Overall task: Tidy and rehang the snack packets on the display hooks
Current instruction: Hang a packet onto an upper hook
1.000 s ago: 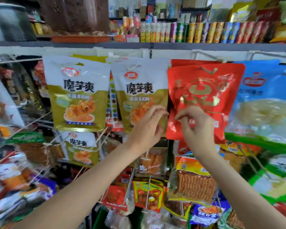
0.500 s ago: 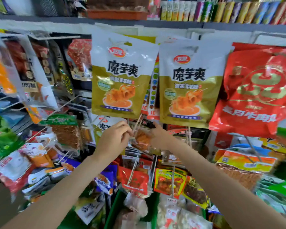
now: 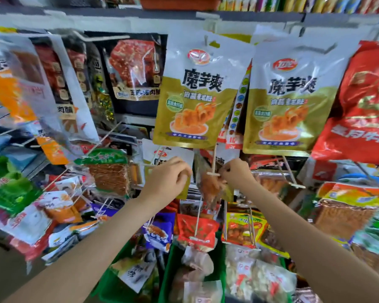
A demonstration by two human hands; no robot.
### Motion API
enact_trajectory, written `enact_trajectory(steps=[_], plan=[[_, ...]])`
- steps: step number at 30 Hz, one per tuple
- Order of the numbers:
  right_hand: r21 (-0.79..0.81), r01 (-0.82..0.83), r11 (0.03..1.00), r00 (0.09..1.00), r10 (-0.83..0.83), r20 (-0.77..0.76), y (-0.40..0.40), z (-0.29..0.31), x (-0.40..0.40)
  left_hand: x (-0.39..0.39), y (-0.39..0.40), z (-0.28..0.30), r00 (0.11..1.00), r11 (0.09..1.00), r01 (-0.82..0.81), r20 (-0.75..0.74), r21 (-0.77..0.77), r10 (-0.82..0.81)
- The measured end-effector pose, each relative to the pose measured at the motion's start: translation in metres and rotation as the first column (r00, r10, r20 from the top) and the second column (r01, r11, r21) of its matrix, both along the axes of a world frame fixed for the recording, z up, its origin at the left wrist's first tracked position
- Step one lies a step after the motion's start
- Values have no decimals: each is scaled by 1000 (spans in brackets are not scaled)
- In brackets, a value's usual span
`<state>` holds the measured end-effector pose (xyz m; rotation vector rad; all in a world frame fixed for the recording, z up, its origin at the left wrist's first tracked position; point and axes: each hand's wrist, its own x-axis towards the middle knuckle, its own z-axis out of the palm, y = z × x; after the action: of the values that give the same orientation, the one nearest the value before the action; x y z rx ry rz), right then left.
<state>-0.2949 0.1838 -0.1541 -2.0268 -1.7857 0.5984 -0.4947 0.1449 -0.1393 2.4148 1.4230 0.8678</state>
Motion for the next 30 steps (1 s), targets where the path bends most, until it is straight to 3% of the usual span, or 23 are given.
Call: enact_trajectory(steps=[5,10,14,17,21,27,30], plan=[[57,7,998,989,2,-148,-53,28,10,34,1,18,992,992,128,8,15,-128],[230,45,972,965,18,-262,-98,88,46,85,-3,38,928,925,334,-112,-179,-356],[195,34,980,958,24,-287,-127,102,99,110,-10,46,857,690,511,251,-513,-449],[38,-28,999,978,35,-205,-141,86,120,125,-14,35,831,607,541,256,-583,-494],[-98,-19,995,984,1,-181,-134,56,141,150,-9,18,861,671,446,78,-592,-503],[-13,128,992,982,-129,-140,-93,28,160,183,14,15,937,815,275,-47,-510,-345],[67,158,985,982,-150,-115,-79,30,164,189,24,18,955,857,249,-31,-452,-294]])
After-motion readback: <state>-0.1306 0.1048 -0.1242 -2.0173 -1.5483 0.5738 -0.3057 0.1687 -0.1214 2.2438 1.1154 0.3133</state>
